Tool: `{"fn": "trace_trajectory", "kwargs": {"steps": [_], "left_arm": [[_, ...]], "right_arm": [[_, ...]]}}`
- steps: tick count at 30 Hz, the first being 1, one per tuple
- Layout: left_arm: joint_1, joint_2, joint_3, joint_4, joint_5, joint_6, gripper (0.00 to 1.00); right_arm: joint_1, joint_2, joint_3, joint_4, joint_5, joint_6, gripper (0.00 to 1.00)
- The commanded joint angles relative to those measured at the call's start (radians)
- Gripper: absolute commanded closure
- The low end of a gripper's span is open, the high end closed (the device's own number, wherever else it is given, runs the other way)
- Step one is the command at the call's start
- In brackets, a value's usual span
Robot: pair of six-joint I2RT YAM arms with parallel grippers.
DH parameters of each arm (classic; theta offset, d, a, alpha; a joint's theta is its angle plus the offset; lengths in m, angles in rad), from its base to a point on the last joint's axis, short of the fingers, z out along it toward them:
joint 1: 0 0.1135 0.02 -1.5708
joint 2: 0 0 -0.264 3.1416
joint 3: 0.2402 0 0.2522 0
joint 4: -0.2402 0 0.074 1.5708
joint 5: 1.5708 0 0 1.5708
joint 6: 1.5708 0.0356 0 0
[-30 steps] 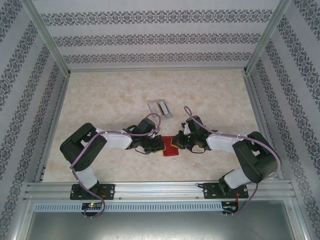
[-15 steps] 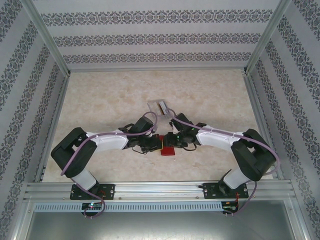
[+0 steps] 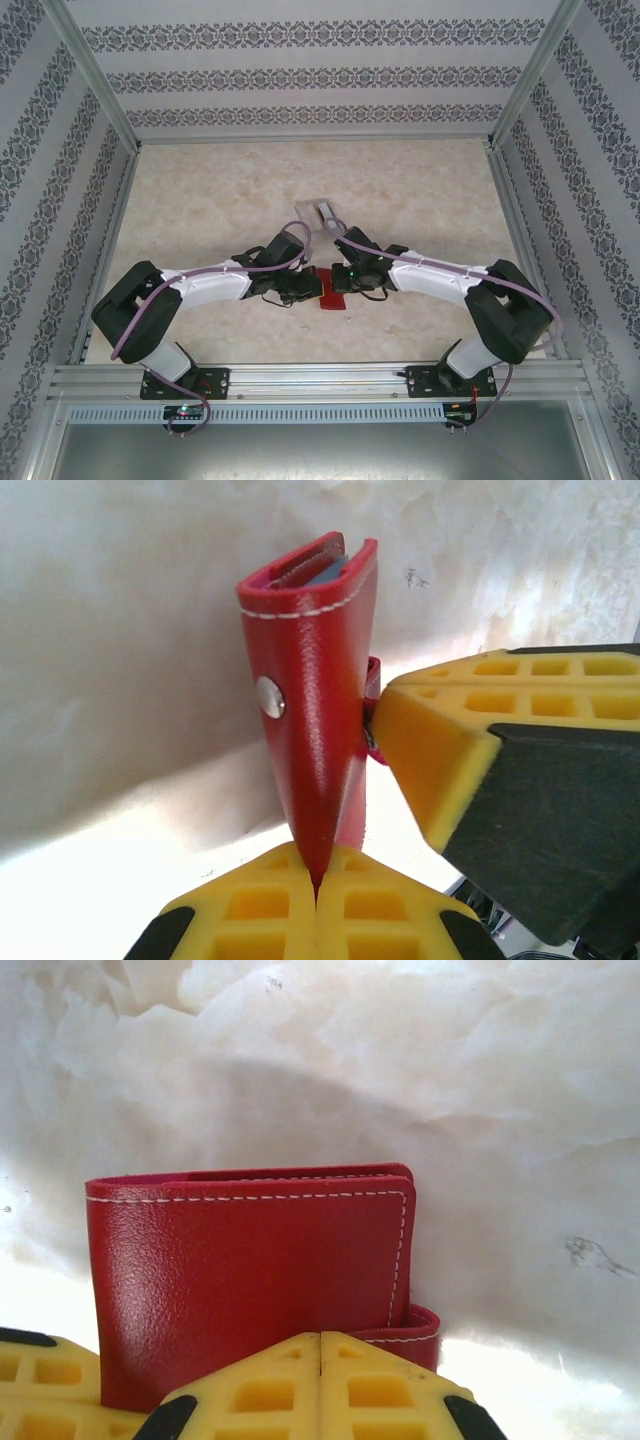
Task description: Put the credit cards into the card holder
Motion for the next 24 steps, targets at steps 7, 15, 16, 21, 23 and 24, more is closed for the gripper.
{"fn": "trace_trajectory", "kwargs": {"steps": [7, 15, 16, 21, 23, 24], "left_arm": [[0.012, 0.008, -0.007, -0.097, -0.038, 0.043, 1.00], [0.012, -0.001, 0.026, -0.142, -0.049, 0.120, 0.36], [0.013, -0.005, 0.032, -0.146, -0.039, 0.133, 0.33], [0.029, -0.011, 0.103, -0.262, 0.032, 0.230, 0.27], [0.030, -0.036, 0.092, -0.247, 0.060, 0.237, 0.23], [0.032, -0.044, 0.085, -0.235, 0.069, 0.236, 0.21]], "right_arm": [[-0.149, -0.178, -0.153, 0.034, -0.121, 0.005, 1.00], [-0.189, -0.232, -0.208, 0.148, -0.319, 0.028, 1.00], [-0.188, -0.240, -0.206, 0.159, -0.346, 0.041, 1.00], [-0.181, -0.305, -0.205, 0.201, -0.403, 0.115, 1.00], [-0.166, -0.334, -0.201, 0.207, -0.403, 0.134, 1.00], [-0.156, -0.341, -0.200, 0.211, -0.399, 0.138, 1.00]]}}
